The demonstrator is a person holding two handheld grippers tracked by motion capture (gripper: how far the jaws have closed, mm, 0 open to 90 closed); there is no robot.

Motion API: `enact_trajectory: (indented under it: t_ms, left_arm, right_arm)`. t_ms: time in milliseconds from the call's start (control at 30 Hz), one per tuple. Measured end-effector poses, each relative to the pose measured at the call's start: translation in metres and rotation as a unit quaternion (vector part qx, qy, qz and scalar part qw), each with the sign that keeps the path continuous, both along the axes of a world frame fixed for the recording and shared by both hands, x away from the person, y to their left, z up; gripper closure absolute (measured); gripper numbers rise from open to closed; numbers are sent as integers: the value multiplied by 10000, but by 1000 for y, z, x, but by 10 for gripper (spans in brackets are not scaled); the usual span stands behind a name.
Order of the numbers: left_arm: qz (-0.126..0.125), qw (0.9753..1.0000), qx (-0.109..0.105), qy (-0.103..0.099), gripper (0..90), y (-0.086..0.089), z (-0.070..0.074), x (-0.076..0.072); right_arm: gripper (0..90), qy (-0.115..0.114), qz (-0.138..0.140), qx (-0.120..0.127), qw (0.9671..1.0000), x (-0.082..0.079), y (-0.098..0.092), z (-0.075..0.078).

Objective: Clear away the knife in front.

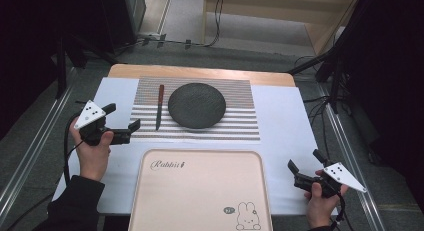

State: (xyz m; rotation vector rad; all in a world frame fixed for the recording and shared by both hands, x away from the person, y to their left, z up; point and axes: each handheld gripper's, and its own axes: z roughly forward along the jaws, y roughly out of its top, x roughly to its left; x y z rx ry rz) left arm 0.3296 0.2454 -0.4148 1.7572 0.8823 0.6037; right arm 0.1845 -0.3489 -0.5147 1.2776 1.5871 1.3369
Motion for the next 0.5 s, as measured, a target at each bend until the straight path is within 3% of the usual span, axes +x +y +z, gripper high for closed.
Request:
enact_trajectory:
  t_ms: [333,500]
  left_arm:
    - [36,9999,106,91,0,-10,5,26]
    - [6,9997,127,231,0,-14,5,41]
  right_arm:
    - [0,9,-4,12,10000,0,0,0]
    - [0,7,0,18,10000,0,0,0]
